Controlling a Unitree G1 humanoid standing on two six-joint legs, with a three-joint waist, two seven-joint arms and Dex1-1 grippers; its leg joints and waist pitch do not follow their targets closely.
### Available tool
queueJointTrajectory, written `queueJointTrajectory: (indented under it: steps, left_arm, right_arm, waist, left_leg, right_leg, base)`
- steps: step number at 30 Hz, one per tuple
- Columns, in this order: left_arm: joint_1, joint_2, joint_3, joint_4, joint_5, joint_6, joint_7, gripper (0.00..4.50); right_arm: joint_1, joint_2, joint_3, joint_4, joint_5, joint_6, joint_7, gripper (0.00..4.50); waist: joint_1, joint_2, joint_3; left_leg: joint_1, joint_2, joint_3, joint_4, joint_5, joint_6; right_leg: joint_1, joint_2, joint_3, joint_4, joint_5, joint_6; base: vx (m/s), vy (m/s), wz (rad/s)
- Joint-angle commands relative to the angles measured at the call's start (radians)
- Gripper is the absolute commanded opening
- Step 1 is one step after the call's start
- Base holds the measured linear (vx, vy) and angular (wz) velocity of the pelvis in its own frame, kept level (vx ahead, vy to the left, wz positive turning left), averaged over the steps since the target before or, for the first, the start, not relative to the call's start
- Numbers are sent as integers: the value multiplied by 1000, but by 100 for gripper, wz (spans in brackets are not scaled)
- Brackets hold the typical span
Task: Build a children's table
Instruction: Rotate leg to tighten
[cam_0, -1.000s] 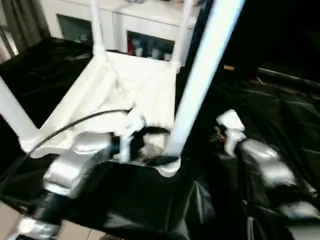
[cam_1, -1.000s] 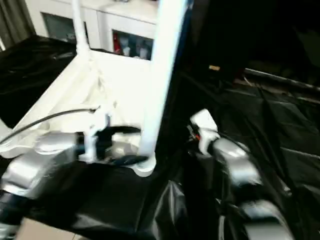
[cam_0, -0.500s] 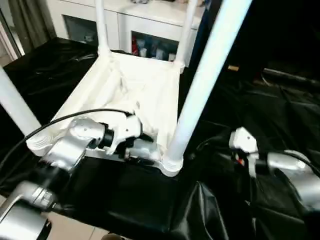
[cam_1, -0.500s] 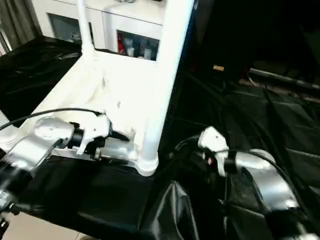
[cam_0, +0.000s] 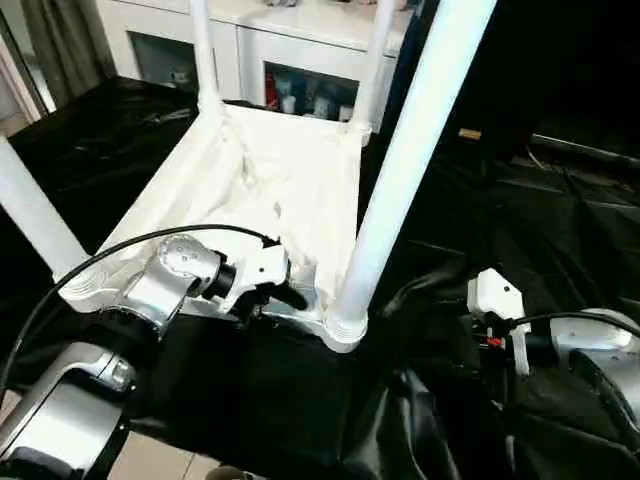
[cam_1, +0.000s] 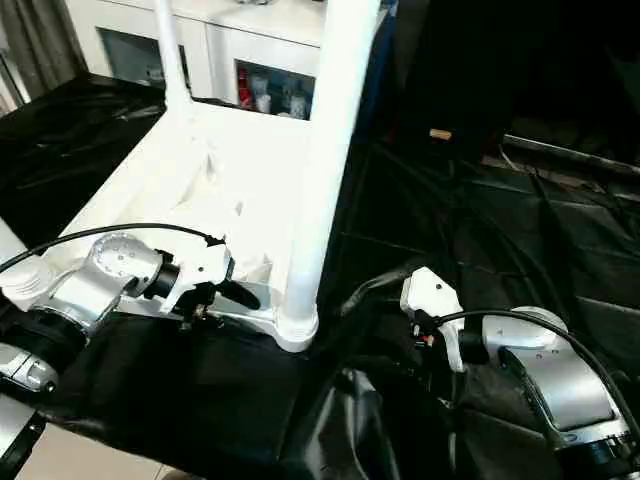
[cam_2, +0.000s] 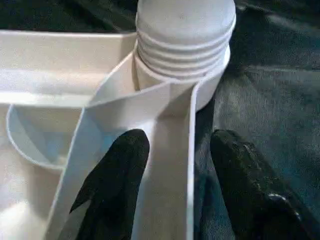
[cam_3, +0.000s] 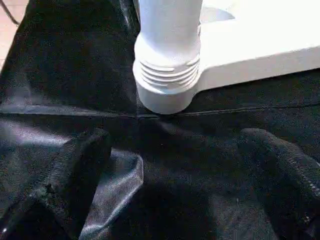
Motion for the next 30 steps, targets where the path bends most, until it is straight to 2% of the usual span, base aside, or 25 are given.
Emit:
queueJointTrajectory:
  steps: [1,2,3,6,8,11,14,15,22,24,25,29,30]
  left_arm:
    - [-15,-9,17,13,2,-18,-7,208]
    - [-15,-11,20,14,-1,-16,-9,201]
    - [-15,-12,24,14,-6,-12,-11,172]
    - [-19,-13,30,37,1,-21,-18,160]
    - [-17,-10,32,40,1,-25,-19,127]
    - [-10,-10,39,36,-6,-19,-30,116]
    - [-5,-10,45,38,-3,-19,-37,95]
    - [-5,-11,47,41,-1,-21,-38,75]
    - [0,10,38,62,32,-34,-39,33]
    - [1,12,37,61,36,-26,-38,15]
    - [5,9,46,54,32,-3,-30,6]
    - [18,4,53,34,32,36,-8,6]
    - [60,1,44,-21,41,92,21,6]
  right_arm:
    - [-5,-15,3,-14,-2,15,2,450]
    - [-7,-15,5,-14,-3,16,1,450]
    - [-8,-14,8,-14,-3,17,0,450]
    - [-12,-13,11,-18,1,25,1,450]
    - [-14,-13,11,-18,2,26,0,450]
    - [-17,-10,13,-10,-5,21,-5,450]
    - [-20,-7,18,-4,-10,19,-7,450]
    - [-21,-6,19,-3,-10,19,-7,450]
    - [-33,0,27,12,-16,10,-8,450]
    - [-34,1,27,13,-16,10,-9,450]
    - [-36,4,25,15,-15,8,-13,450]
    - [-38,18,19,23,-16,-1,-36,450]
    - [-53,57,2,65,-25,-15,-98,450]
  waist:
    - [6,6,-66]
    - [6,6,-66]
    - [9,6,-67]
    - [11,4,-67]
    - [11,3,-67]
    - [11,4,-67]
    - [11,0,-66]
    - [11,0,-66]
    - [12,1,-66]
    - [12,1,-65]
    - [11,-6,-65]
    - [8,-4,-64]
    - [6,-10,-65]
  left_leg:
    - [13,28,-5,-66,-217,13]
    - [13,28,-5,-66,-215,14]
    - [14,28,-5,-66,-208,15]
    - [12,27,-4,-65,-195,19]
    - [12,27,-4,-65,-198,19]
    - [12,27,-5,-66,-201,17]
    - [11,27,-4,-65,-198,17]
    - [11,27,-4,-65,-198,17]
    - [11,27,-5,-66,-198,17]
    - [11,27,-5,-66,-204,16]
    - [10,27,-5,-66,-200,16]
    - [10,28,-6,-68,-208,10]
    - [10,28,-6,-68,-205,8]
  right_leg:
    - [48,-78,42,-83,-215,-191]
    - [49,-77,42,-82,-208,-193]
    - [48,-77,42,-81,-194,-197]
    - [51,-78,42,-78,-172,-200]
    - [50,-79,42,-79,-183,-197]
    - [50,-79,42,-80,-194,-194]
    - [50,-80,42,-80,-204,-189]
    - [50,-80,42,-80,-204,-189]
    - [50,-80,42,-81,-213,-183]
    - [49,-81,42,-82,-226,-182]
    - [50,-81,42,-81,-236,-176]
    - [48,-83,41,-83,-268,-169]
    - [48,-82,41,-82,-263,-169]
  base:
    - [0,0,0]
    - [0,0,0]
    - [0,0,0]
    - [0,0,0]
    - [0,0,0]
    - [0,0,0]
    - [0,0,0]
    - [0,0,0]
    - [0,0,0]
    - [0,0,0]
    - [0,0,0]
    - [0,0,0]
    - [0,0,0]
